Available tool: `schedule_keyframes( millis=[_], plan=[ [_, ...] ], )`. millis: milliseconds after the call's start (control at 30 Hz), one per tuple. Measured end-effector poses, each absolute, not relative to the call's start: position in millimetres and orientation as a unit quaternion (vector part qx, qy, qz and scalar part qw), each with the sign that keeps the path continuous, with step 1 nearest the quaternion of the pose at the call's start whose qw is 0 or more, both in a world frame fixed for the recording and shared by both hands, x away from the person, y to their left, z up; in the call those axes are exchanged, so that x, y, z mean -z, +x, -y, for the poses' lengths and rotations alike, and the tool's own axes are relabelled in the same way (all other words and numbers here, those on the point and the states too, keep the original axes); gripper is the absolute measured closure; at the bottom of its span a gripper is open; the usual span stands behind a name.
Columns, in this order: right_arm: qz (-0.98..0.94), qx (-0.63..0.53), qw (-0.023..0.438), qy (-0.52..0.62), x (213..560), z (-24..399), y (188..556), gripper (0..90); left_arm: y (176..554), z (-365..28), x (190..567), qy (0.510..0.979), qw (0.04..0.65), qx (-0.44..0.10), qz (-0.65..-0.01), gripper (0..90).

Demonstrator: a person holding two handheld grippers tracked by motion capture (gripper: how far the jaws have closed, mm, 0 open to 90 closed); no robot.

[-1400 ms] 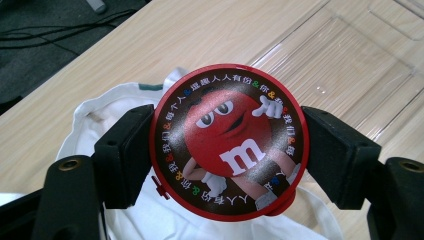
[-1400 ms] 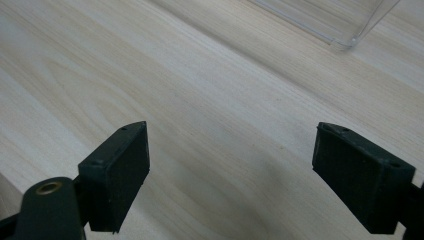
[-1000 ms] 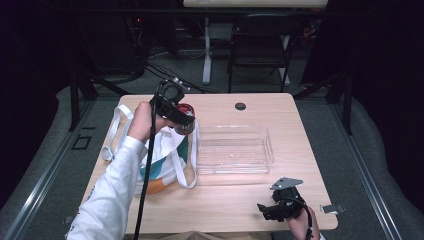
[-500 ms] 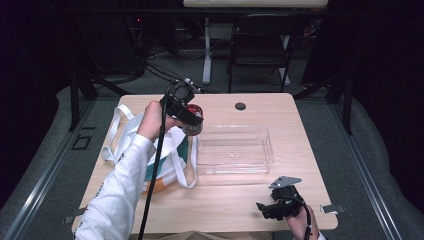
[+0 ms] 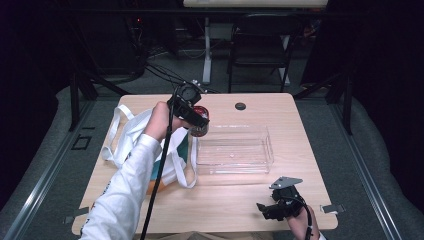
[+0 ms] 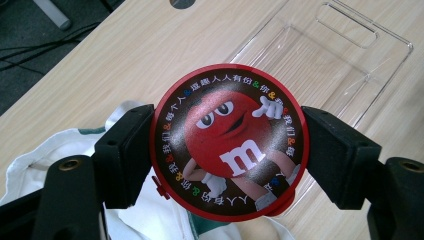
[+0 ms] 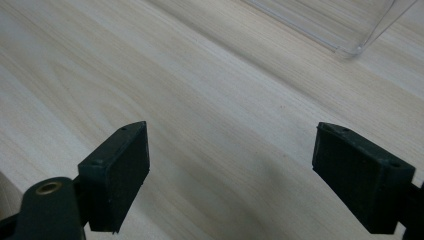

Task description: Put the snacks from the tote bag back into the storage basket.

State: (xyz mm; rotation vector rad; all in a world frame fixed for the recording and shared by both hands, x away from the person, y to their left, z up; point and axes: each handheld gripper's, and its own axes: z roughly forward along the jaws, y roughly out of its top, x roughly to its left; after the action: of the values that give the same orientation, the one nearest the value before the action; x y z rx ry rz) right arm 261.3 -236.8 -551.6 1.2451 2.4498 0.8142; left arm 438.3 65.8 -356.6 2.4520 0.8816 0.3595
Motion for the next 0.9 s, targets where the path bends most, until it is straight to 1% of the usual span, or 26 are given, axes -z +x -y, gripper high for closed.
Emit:
schedule_keyframes(
  millis=[900],
  plan=[
    [-0.845, -0.279, 0.14, 0.433, 551.1, 239.7, 256.2, 14.7, 438.2, -51.0, 374.2, 0.905, 0.262, -0.11, -0.317, 26.0]
  ],
)
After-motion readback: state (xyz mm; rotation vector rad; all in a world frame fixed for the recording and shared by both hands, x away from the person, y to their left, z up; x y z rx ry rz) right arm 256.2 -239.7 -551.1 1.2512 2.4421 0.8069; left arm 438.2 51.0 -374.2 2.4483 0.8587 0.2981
